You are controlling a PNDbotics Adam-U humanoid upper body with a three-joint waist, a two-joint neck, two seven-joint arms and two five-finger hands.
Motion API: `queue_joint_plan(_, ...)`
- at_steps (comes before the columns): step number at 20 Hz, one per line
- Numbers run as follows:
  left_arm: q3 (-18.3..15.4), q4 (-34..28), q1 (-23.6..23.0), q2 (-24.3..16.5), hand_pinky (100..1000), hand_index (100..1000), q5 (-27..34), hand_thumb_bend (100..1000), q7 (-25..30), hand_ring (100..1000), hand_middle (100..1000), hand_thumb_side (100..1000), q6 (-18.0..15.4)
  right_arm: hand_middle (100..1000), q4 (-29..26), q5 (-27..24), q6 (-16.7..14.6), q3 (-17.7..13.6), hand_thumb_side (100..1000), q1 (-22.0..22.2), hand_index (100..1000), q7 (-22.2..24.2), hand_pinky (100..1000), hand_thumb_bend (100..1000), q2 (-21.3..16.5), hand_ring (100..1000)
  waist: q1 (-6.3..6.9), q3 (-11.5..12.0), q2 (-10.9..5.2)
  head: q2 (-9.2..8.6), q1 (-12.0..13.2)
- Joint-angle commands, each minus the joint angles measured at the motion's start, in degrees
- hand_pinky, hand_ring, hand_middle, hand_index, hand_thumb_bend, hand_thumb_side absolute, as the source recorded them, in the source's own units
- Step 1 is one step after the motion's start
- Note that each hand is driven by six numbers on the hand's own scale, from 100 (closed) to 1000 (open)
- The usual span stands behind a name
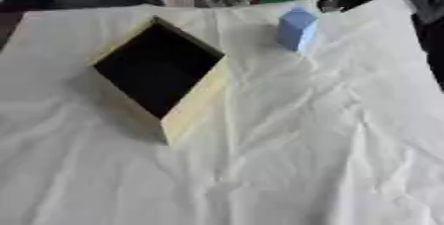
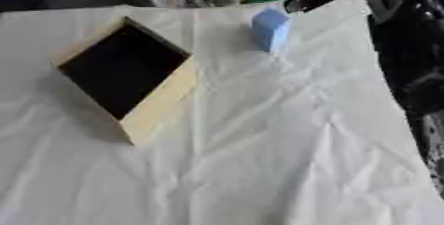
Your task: Pick up objects on the table and place them in the box.
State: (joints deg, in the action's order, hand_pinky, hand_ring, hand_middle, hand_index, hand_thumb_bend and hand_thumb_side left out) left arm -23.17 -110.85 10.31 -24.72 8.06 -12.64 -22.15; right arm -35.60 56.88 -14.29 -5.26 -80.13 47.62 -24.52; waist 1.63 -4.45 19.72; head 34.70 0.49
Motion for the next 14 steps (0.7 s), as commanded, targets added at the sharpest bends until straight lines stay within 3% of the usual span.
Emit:
queue_joint_plan(1, -0.67, -0.54, -0.07, -1.04, 682, 766, 0.15, 344, 0.09, 629, 647, 138, 0.17, 905, -0.89, -1.54, -1.62, 1.10, 594, -0.64, 974, -0.13, 900, 169, -2.53, 909, -0.22, -0.13, -2.57, 0.65, 0.26)
queue_joint_plan(8, -0.85, -0.65, -0.40, -0.73, 681, 765, 0.18, 341, 0.14, 629, 646, 140, 0.46, 921, -1.24, -2.14, -3.73, 2.58, 673, 0.50, 988, -0.90, 912, 248, -3.71, 920, -0.39, -0.48, -2.66, 0.91, 0.31)
queue_joint_plan(14, -0.88, -0.82, -0.38, -0.53, 681, 764, 0.22, 339, 0.11, 629, 646, 138, 0.65, 918, -1.28, -1.92, -3.31, 2.81, 803, 1.12, 990, -3.24, 910, 183, -4.06, 911, -0.50, 0.04, -2.82, 1.22, 0.28)
